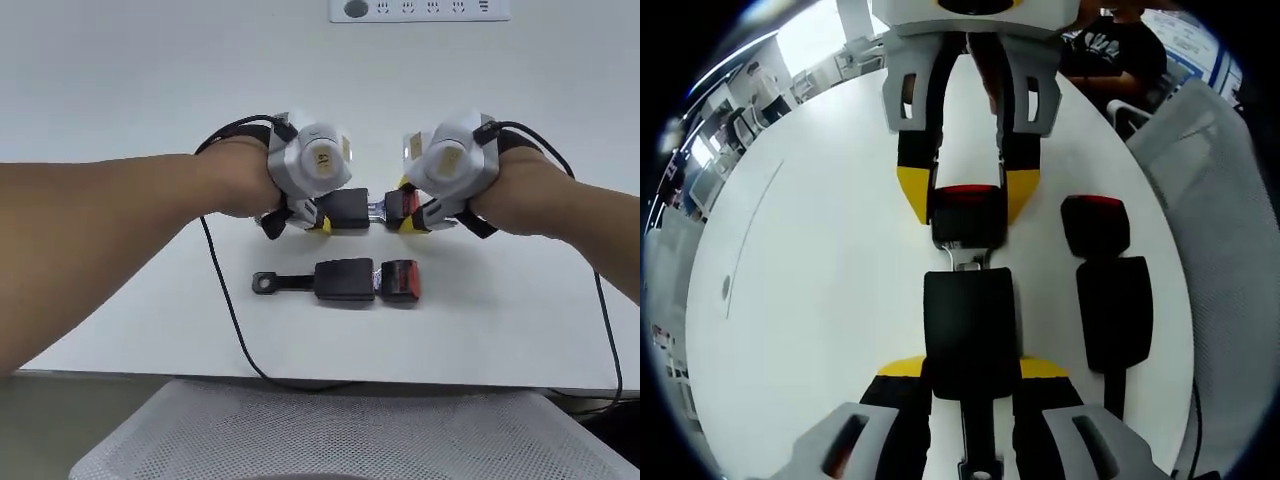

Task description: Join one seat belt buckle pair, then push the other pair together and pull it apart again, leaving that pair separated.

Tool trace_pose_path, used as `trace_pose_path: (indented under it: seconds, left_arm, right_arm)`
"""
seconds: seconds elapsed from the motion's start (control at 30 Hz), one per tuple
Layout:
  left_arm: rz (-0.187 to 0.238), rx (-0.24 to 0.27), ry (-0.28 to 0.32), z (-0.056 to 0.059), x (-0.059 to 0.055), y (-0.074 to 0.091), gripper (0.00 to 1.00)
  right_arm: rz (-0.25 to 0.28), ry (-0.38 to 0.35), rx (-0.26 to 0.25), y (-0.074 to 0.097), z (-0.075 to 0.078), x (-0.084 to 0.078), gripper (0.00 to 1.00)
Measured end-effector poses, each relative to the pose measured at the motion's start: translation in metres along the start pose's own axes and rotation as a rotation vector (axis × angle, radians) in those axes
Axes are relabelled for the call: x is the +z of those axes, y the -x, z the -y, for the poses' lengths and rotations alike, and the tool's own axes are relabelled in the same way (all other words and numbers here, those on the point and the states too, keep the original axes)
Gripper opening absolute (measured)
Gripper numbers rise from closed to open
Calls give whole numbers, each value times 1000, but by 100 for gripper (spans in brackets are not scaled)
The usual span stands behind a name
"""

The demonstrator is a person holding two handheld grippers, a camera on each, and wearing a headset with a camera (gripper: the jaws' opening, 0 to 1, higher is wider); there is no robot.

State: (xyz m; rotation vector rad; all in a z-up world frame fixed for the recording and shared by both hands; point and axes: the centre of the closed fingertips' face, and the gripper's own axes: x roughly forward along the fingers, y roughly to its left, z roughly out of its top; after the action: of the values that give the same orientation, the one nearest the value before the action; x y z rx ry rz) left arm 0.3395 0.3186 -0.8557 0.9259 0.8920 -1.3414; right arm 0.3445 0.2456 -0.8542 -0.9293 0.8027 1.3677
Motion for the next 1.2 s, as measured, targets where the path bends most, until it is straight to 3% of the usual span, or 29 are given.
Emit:
trace_pose_path:
  seconds: [0.37, 1.2]
  left_arm:
    - [-4, -2, 0, 0, -1, 0, 31]
    - [9, 3, 19, 1, -2, 0, 31]
  right_arm:
    - [16, -9, -6, -5, -1, 15, 31]
    - [28, -15, 8, -5, -1, 6, 32]
